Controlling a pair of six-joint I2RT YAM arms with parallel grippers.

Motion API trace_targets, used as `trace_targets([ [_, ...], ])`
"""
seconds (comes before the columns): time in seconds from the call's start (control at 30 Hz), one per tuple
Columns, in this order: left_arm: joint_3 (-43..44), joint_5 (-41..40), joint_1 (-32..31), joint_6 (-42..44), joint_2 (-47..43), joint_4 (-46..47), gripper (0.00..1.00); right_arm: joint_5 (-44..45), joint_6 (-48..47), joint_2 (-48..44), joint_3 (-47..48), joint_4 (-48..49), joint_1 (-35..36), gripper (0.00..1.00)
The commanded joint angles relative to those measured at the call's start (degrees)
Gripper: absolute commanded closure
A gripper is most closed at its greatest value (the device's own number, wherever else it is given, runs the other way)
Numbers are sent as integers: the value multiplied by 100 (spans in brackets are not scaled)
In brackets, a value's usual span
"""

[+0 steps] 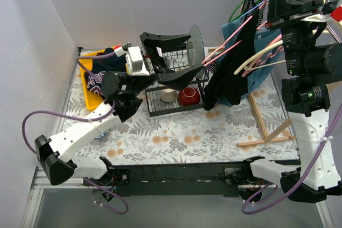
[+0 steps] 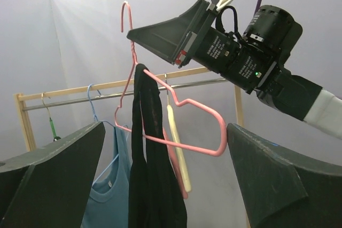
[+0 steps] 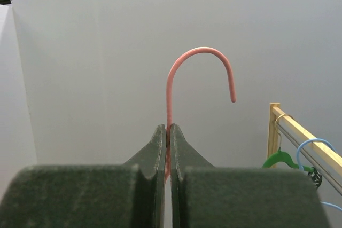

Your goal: Remove the tank top from the hanger

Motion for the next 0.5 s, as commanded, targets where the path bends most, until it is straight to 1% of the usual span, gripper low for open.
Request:
trace_targets([
  [0.0, -172, 168, -10, 66, -717, -861, 2, -380, 177, -96, 379, 390, 17, 99],
  [0.07, -409, 177, -1, 101, -947, -1090, 2, -478, 308, -123, 423, 329, 8, 99],
  [0.17, -935, 2, -1, 75, -1606, -994, 2, -785, 510, -245, 397, 337, 17, 99],
  [0.2, -972, -42, -10, 101, -1738, -1081, 2, -865, 572, -272, 388, 338, 17, 99],
  [0.23, -938, -129, -10, 110, -1913, -1491, 2, -952, 660, -324, 405, 338, 17, 99],
  [0.33, -674, -201, -10, 154, -1994, -2178, 2, -1234, 993, -377, 537, 268, 8, 99],
  [0.47, -613, -60, -10, 146, -1872, -2399, 2, -1550, 1354, -509, 590, 293, 17, 99],
])
